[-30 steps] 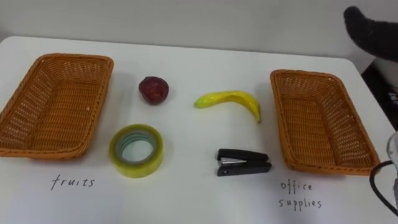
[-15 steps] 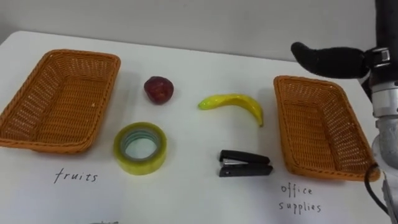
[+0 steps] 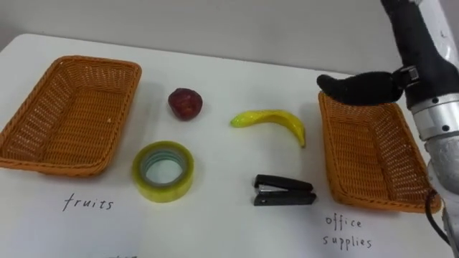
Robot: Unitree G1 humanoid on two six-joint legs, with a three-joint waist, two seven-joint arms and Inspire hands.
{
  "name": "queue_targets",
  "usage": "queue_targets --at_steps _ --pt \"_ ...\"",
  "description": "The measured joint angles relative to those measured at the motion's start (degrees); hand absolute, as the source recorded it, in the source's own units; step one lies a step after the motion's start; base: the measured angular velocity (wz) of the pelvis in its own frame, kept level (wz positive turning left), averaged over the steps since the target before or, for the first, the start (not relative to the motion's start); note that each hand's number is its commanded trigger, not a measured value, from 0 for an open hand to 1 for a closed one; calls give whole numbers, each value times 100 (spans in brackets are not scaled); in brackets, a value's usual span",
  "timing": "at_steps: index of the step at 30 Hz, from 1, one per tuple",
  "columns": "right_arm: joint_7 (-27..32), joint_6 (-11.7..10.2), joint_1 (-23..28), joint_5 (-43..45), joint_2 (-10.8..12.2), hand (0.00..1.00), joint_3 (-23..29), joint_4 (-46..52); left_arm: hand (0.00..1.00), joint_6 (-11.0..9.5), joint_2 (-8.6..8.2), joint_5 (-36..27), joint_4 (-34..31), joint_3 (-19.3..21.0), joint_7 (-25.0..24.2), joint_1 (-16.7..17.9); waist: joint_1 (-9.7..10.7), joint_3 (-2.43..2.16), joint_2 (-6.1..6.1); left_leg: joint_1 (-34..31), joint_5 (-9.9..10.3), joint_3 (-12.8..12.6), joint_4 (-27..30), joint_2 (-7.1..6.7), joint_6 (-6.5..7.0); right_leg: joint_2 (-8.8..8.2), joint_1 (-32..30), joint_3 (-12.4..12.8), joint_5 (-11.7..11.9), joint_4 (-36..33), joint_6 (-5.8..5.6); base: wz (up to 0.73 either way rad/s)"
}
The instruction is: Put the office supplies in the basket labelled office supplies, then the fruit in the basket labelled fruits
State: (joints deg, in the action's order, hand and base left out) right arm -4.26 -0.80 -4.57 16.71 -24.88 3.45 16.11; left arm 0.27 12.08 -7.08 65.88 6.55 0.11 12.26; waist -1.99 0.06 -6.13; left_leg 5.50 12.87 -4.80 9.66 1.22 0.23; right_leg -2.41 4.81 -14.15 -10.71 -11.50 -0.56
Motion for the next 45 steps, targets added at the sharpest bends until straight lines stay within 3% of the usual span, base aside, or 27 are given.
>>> queue_targets --at_steps 6,18,26,35,45 --pt "-699 333 1 189 -17 0 0 -130 0 9 11 5 -2 5 -129 4 3 -2 8 1 0 -8 -11 -1 0 0 2 20 0 0 0 0" --pt "-1609 586 19 187 -121 0 -9 -229 0 108 72 47 -304 24 -383 8 -30 -4 -27 12 -1 -6 10 -2 1 -2 7 0 0 -2 0 0" --pt "-1965 644 51 193 -120 0 -303 -231 0 107 150 9 -298 -122 -420 -22 -30 12 -48 4 -1 5 1 -3 1 -3 7 -7 0 -2 0 0" --pt "-2385 692 130 277 -117 0 -518 -239 0 102 153 -5 -188 -130 -410 -171 -287 19 -48 10 -2 28 1 -5 2 -4 1 -2 0 1 0 0" --pt "-2531 739 138 413 -106 0 -924 -289 0 103 200 -19 -177 -248 -332 -198 -351 37 -116 -3 -2 21 -6 -7 3 -6 -5 -13 0 0 0 0"
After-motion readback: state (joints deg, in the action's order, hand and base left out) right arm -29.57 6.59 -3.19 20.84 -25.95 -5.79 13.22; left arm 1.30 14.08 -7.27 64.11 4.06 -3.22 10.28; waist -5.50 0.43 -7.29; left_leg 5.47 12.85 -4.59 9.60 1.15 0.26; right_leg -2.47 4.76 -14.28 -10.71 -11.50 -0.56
